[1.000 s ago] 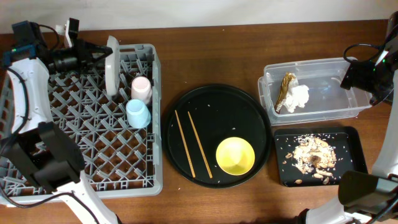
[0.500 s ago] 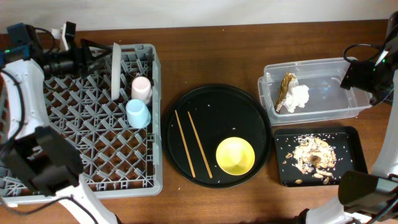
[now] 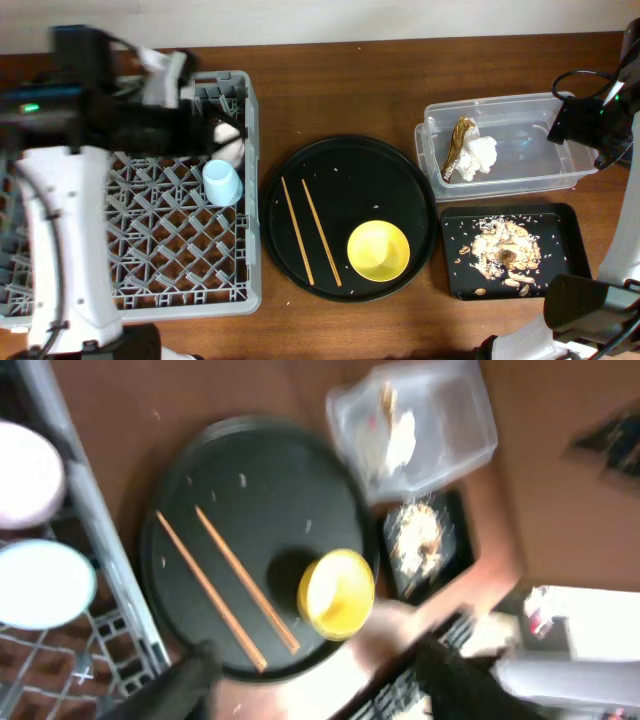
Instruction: Sort waste into correct bins and load items into the dishwasher rack
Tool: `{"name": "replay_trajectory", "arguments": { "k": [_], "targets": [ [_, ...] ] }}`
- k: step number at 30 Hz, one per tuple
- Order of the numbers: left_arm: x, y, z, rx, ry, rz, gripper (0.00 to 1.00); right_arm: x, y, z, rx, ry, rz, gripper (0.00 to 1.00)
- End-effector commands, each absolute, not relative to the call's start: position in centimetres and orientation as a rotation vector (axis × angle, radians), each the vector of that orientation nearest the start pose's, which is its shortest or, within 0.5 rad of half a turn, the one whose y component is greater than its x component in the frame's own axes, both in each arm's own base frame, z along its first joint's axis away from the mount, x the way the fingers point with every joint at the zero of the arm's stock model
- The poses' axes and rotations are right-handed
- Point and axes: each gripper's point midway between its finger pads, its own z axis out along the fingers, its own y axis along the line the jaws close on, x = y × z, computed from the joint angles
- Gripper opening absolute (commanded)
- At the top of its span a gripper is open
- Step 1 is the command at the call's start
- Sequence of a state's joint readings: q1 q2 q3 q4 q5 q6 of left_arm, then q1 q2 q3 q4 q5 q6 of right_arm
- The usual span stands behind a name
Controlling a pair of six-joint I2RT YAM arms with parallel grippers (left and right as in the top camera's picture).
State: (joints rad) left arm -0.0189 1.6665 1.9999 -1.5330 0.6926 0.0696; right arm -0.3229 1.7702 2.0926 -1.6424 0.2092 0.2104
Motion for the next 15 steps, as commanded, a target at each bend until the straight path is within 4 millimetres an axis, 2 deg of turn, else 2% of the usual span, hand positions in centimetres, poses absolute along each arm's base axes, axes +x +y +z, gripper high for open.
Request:
{"name": "replay_trajectory", "arguments": {
  "k": [1,6,7,8,10,15],
  "targets": [
    [31.3,-14.9,26.1,0.389,2.825,-0.711,0.57,31.6,-14.7,27.9,0.812,2.745,-0.334,0.99],
    [29.9,-18.1,17.9,0.293,2.977,-0.381,0.57,31.6,-14.7,27.9,0.812,2.745,-0.334,0.99],
    [29.5,-18.9,15.6,0.235,2.994,-0.333,0.56,31.6,-14.7,27.9,0.812,2.745,-0.334,0.99],
    [29.2,-19.3,13.9,0.186,3.000,-0.305,0.51,31.6,-14.7,27.9,0.812,2.744,-0.335,0.99],
    [29.0,-19.4,11.1,0.077,2.995,-0.246,0.40,31.6,-14.7,27.9,0.812,2.745,-0.334,0.99],
    [29.1,-18.6,6.2,-0.096,2.933,-0.164,0.34,31.6,-14.7,27.9,0.812,2.745,-0.334,0.99]
  ]
}}
